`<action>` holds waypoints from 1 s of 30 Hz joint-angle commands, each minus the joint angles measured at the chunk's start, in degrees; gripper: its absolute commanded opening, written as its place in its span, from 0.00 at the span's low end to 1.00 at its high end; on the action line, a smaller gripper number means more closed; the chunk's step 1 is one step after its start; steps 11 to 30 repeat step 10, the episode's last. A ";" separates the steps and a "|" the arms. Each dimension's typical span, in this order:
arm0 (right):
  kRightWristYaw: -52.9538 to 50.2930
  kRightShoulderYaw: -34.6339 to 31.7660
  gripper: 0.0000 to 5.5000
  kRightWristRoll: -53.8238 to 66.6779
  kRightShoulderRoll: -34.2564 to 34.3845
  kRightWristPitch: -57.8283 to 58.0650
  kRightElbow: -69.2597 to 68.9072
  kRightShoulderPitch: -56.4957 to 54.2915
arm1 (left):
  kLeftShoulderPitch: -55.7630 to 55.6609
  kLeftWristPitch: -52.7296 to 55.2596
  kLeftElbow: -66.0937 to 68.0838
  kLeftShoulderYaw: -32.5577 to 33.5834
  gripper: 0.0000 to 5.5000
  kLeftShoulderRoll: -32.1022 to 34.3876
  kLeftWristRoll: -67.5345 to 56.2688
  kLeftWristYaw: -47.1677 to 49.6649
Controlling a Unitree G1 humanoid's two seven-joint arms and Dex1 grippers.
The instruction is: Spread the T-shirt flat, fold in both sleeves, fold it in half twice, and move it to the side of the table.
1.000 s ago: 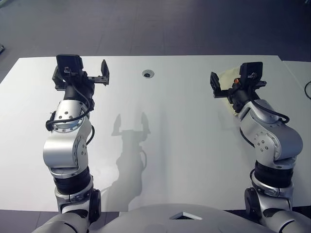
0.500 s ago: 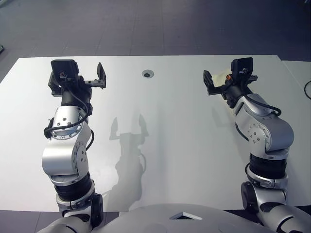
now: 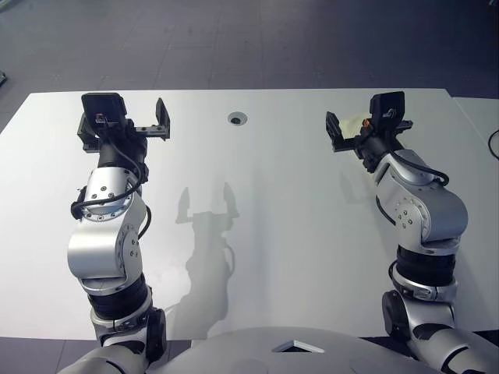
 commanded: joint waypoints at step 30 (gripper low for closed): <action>0.47 -1.60 0.98 -1.43 0.88 2.06 -1.98 0.85 | -1.24 0.38 0.71 -0.40 0.98 -0.05 0.74 -0.25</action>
